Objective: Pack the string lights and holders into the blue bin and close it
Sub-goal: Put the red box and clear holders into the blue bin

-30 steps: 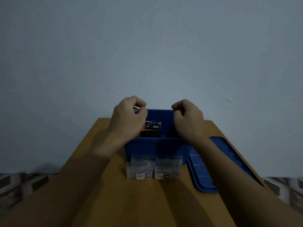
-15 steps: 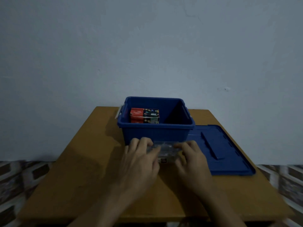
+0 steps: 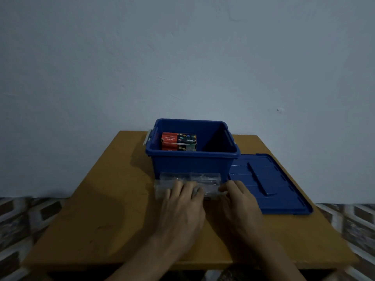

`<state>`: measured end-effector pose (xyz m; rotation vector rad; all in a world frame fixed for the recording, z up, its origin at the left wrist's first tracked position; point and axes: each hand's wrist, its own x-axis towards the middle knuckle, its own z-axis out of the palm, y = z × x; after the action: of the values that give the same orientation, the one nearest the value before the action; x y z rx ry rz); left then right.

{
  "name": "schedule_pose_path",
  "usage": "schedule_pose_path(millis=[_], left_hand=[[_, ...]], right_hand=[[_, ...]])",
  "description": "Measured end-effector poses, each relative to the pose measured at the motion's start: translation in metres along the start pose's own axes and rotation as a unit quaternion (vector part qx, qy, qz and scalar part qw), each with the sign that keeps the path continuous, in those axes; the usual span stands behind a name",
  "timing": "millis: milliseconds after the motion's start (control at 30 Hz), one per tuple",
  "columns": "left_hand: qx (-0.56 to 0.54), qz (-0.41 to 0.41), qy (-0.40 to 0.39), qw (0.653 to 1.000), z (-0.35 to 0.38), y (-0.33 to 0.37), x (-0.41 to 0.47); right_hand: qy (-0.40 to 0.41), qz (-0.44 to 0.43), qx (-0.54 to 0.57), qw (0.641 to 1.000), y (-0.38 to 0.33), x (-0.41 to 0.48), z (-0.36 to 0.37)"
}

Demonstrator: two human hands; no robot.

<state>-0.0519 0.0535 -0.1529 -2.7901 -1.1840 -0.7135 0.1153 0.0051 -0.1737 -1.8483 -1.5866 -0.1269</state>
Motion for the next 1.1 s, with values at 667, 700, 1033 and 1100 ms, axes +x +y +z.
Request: schedule_pose_path(millis=[667, 700, 1033, 1100], left_hand=[[-0.325, -0.188, 0.133, 0.917, -0.005, -0.034, -0.038], [-0.343, -0.214, 0.139, 0.904, -0.006, -0.038, -0.037], [-0.421, -0.353, 0.08, 0.832, 0.0, -0.06, -0.02], [-0.451, -0.333, 0.066, 0.826, -0.002, -0.057, -0.02]], right_hand=[[-0.088, 0.023, 0.125, 0.988, -0.049, -0.014, 0.004], [-0.089, 0.029, 0.129, 0.987, -0.054, -0.013, 0.01], [-0.052, 0.126, 0.204, 0.969, -0.073, -0.001, 0.043], [-0.059, 0.141, 0.209, 0.966, -0.072, -0.003, 0.046]])
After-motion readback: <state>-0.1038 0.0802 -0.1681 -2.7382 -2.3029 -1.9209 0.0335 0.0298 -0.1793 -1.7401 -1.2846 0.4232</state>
